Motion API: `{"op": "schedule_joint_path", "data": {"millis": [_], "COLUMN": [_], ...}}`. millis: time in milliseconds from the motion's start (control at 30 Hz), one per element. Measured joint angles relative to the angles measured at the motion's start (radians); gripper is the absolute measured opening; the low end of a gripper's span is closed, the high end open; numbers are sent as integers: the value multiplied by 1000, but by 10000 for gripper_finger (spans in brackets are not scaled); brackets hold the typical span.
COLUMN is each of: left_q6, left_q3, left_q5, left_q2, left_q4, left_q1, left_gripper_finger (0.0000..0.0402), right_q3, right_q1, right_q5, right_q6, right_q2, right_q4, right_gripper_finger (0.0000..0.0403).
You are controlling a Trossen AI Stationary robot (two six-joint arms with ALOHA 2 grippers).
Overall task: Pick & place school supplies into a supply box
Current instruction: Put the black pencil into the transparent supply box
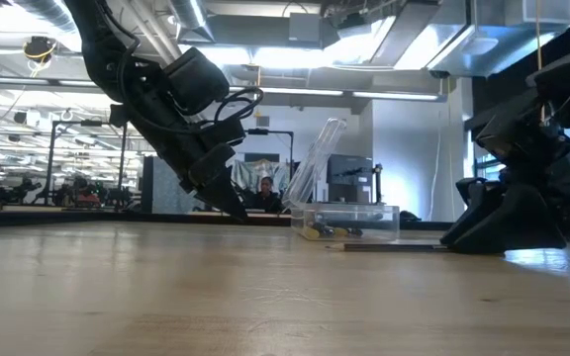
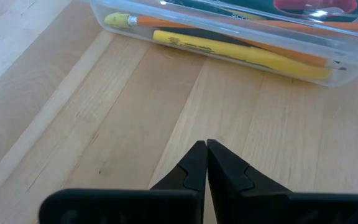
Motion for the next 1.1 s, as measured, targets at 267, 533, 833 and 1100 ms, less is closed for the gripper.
{"op": "schedule_joint_path", "data": {"millis": [267,533,833,1100], "left_q6": [0,0,0,-1], "left_q3": [0,0,0,0], "left_q5": [0,0,0,0], "left_q2": [0,0,0,0], "left_q4": [0,0,0,0], "left_q1": [0,0,0,0], "left_gripper_finger": [7,5,6,9], "right_q3": [1,4,4,5], "right_q1": [0,0,0,0], "right_q5": [0,-23,-40,-25], "right_q6": [27,23,23,96], "right_q2": [-1,-6,-5,1], "right_q4": [-11,-89,-84,-66], "right_gripper_finger": [119,90,25,56]}}
